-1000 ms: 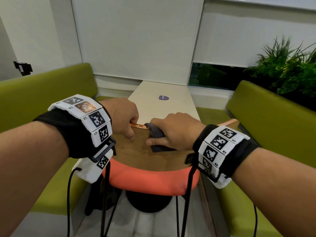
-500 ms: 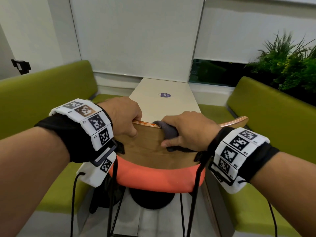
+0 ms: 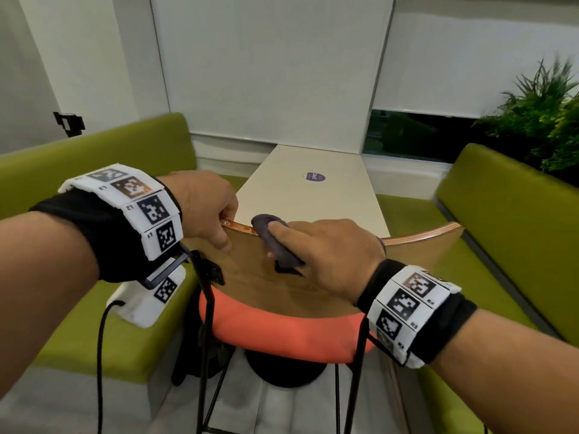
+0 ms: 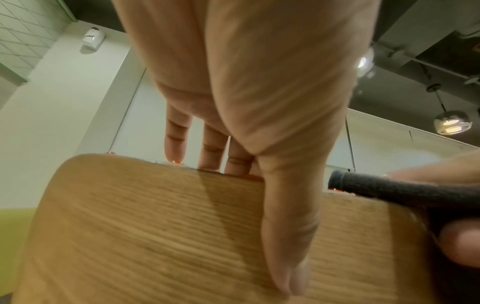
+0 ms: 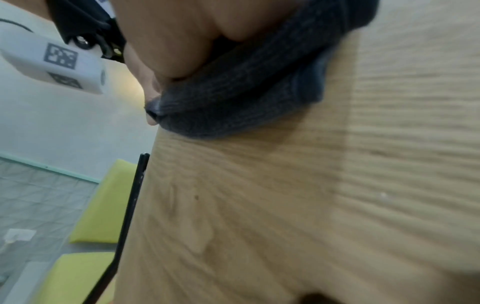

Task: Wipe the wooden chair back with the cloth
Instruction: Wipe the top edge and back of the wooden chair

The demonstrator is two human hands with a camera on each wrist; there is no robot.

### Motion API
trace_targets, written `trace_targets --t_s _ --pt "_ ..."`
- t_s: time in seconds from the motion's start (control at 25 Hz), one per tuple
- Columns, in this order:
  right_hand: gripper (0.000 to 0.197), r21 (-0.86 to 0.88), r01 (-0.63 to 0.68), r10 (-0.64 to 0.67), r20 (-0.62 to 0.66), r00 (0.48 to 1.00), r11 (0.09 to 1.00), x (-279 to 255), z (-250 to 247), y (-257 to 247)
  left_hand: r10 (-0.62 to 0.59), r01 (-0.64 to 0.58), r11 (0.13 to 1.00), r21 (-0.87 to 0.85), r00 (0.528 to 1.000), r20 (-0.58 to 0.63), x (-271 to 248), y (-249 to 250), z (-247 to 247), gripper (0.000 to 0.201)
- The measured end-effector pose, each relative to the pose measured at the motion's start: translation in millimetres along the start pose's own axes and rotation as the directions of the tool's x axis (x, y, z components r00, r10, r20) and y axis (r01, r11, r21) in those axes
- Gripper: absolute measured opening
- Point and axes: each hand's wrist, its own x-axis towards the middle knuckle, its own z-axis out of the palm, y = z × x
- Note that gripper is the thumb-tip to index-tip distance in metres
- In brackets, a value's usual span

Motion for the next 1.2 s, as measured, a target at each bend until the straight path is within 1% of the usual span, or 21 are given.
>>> trace_targets --t_s 0.04,0.08,0.12,0.2,0.28,0.36,0.44,0.48,0.56,0.64,0.72,0.76,0.8,0.84,0.88,0.92,1.0,1.04,1.08,1.12,1.2 --pt "0.036 0.025 0.025 -0.024 -0.043 0.999 0.999 -0.2 1.8 2.3 -0.007 0.007 1.0 0.005 1.0 -0.001 0.6 -0.5 0.8 0.04" --pt "0.035 0.093 0.019 -0.015 -0.04 0.999 0.996 2.1 -1.5 3.5 -0.013 0.013 1.0 0.004 1.0 -0.002 0.4 0.0 1.6 0.039" --pt "0.032 0.156 -0.02 0.021 -0.008 1.0 0.988 4.9 -5.8 3.8 -0.016 0.016 1.0 0.006 1.0 -0.003 0.1 0.9 2.3 0.038" --pt "0.03 0.212 -0.134 0.1 0.162 0.982 0.968 12.4 -14.7 3.9 -0.015 0.015 0.999 0.032 1.0 -0.008 1.1 2.6 1.1 0.039" --pt "0.03 0.193 -0.213 0.141 0.329 0.934 0.958 22.1 -21.3 3.2 -0.016 0.016 0.998 0.056 1.0 -0.005 2.0 2.7 -0.6 0.04" --pt "0.031 0.187 -0.248 0.148 0.43 0.89 0.951 27.4 -25.7 3.1 -0.012 0.012 0.998 0.053 1.0 -0.003 3.3 0.0 -0.2 0.041" --pt "0.03 0.199 -0.27 0.141 0.497 0.856 0.942 25.8 -29.4 4.6 0.005 -0.004 0.999 0.049 1.0 -0.002 2.6 -2.8 1.1 0.042" --pt "0.03 0.204 -0.268 0.132 0.509 0.85 0.941 24.0 -32.2 6.1 0.015 -0.015 0.999 0.052 1.0 -0.011 2.9 -4.4 1.3 0.041" --pt "0.033 0.197 -0.217 0.097 0.486 0.869 0.956 19.7 -34.6 8.7 0.035 -0.034 0.998 0.055 0.999 -0.033 3.2 -6.4 4.0 0.04" --pt "0.037 0.177 -0.164 0.076 0.42 0.904 0.971 15.2 -33.3 8.4 0.064 -0.062 0.997 0.045 0.996 -0.056 2.5 -11.8 8.2 0.04" --pt "0.038 0.113 -0.136 0.091 0.337 0.937 0.984 10.1 -29.2 5.6 0.082 -0.08 0.997 0.021 0.994 -0.074 1.8 -21.6 10.8 0.042" --pt "0.044 0.062 -0.14 0.116 0.296 0.948 0.988 7.4 -25.5 3.5 0.086 -0.085 0.996 0.015 0.993 -0.076 1.1 -27.4 11.2 0.043" --pt "0.054 0.021 -0.166 0.155 0.253 0.955 0.986 5.4 -22.7 0.0 0.088 -0.087 0.996 0.013 0.994 -0.072 -0.2 -32.3 11.2 0.044" --pt "0.064 0.015 -0.203 0.196 0.205 0.959 0.979 3.7 -19.7 -4.8 0.087 -0.086 0.996 0.014 0.994 -0.066 -0.7 -36.1 11.4 0.044" --pt "0.07 0.035 -0.234 0.226 0.156 0.962 0.972 2.5 -17.1 -9.7 0.086 -0.085 0.996 0.014 0.994 -0.061 -1.1 -38.1 11.3 0.044" --pt "0.069 0.075 -0.248 0.239 0.113 0.964 0.966 2.3 -15.7 -13.7 0.089 -0.089 0.996 0.016 0.994 -0.06 -1.2 -38.4 11.3 0.044" --pt "0.054 0.167 -0.244 0.236 0.068 0.969 0.955 5.6 -18.1 -17.7 0.104 -0.103 0.994 0.025 0.992 -0.07 -1.4 -36.6 12.5 0.043" --pt "0.045 0.209 -0.251 0.237 0.09 0.967 0.945 8.5 -21.3 -17.9 0.113 -0.111 0.993 0.03 0.99 -0.08 -1.3 -35.6 13.1 0.043" --pt "0.037 0.238 -0.261 0.233 0.141 0.962 0.936 11.7 -23.8 -17.4 0.119 -0.116 0.993 0.032 0.989 -0.089 -1.4 -35.4 14.0 0.042" --pt "0.034 0.235 -0.274 0.226 0.211 0.951 0.933 15.9 -25.8 -16.5 0.119 -0.117 0.993 0.033 0.988 -0.095 -1.7 -35.6 14.3 0.042" --pt "0.036 0.148 -0.295 0.229 0.349 0.909 0.944 25.2 -27.6 -14.4 0.111 -0.108 0.994 0.028 0.989 -0.102 -2.0 -36.3 13.6 0.041"
